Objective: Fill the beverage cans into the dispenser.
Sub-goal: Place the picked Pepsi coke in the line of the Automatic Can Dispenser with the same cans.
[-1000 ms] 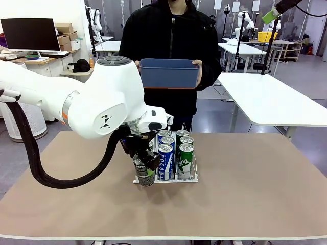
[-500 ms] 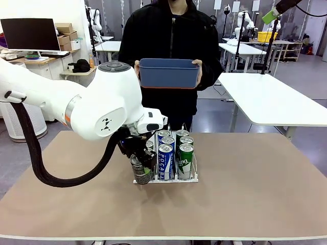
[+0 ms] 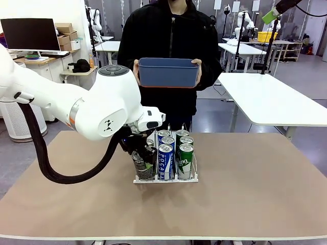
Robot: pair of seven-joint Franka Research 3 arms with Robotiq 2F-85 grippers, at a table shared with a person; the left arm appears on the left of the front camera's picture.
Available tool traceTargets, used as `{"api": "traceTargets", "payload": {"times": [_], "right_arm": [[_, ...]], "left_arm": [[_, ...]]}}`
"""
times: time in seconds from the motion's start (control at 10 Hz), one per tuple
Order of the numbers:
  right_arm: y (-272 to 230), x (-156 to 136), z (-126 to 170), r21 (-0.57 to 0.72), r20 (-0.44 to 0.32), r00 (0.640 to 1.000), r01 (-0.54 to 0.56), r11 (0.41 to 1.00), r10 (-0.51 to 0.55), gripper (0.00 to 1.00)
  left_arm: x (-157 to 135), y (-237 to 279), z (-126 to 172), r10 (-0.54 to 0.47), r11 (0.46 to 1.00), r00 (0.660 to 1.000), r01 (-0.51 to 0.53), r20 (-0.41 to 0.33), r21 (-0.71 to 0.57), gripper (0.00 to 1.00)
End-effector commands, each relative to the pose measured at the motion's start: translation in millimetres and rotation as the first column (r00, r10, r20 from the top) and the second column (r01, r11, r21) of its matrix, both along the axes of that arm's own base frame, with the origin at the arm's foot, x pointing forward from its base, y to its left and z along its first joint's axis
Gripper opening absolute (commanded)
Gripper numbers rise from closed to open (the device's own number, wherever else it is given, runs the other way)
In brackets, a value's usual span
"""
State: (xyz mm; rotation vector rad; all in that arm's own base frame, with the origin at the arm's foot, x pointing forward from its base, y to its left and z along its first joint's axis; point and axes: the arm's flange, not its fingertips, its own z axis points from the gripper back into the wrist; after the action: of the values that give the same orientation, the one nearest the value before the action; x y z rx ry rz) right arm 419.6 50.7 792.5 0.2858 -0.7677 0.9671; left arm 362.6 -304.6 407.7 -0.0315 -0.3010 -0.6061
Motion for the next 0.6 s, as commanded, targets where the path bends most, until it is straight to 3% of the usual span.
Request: {"api": "traceTargets", "payload": {"times": [0.0, 0.5], "right_arm": [[0.3, -0.9, -0.4, 0.006, -0.009, 1.0, -0.001, 1.0, 0.001, 1.0], [0.3, -0.9, -0.4, 0.006, -0.009, 1.0, -0.001, 1.0, 0.001, 1.0]], "left_arm": [[17.6, -6.6, -0.3, 0.045, 0.999, 0.997, -0.045, 0.065, -0.01, 0.58], [44.8, -5.1, 1.1, 0.088, 0.993, 0.993, -0.081, 0.08, -0.085, 0.58]]}}
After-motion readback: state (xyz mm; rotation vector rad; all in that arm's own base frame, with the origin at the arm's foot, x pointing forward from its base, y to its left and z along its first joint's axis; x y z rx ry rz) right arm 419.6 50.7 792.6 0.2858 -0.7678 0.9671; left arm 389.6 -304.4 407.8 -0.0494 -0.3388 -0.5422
